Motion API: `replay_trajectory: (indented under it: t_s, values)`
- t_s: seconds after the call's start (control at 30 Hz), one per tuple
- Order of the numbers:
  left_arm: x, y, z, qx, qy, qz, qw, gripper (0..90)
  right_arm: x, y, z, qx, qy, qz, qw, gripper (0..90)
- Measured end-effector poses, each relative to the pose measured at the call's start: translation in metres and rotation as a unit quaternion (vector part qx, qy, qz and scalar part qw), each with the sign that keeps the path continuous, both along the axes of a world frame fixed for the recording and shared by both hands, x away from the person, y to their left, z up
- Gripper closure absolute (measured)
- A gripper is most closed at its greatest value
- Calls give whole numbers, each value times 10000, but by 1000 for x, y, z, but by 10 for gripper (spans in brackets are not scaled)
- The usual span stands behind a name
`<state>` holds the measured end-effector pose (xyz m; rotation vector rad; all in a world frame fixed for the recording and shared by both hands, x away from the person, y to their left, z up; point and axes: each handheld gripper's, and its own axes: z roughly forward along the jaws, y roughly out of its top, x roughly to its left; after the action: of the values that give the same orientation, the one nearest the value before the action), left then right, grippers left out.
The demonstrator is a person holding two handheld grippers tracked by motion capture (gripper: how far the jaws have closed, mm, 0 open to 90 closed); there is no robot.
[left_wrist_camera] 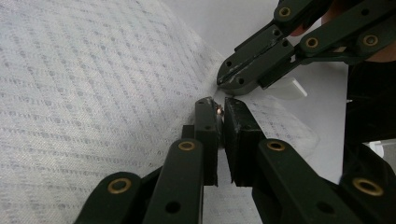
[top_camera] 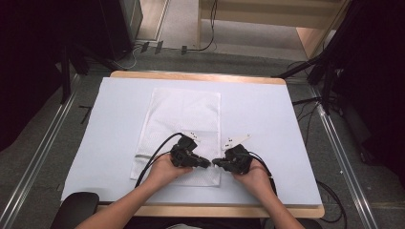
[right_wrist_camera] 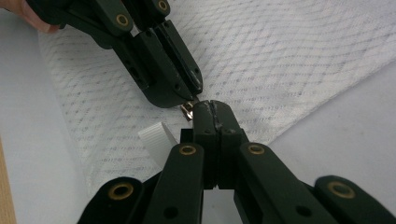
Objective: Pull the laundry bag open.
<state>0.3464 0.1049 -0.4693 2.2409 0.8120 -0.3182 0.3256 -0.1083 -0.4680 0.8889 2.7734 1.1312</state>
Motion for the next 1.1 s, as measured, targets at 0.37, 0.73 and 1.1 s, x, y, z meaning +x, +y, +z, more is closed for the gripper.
replay_trajectory:
  t_s: [0.37,0.73,1.1]
  values:
    - [4,-1,1,6,220,13,9998,879,-1,1,0,-41,-68,21,10000,900]
    - [6,-1,4,120,351,-18,9993,882,-3,1,-1,-34,-104,-28,9999,900]
    - [12,18,9,86,637,94,9979,882,-2,0,-2,31,-55,-28,10000,900]
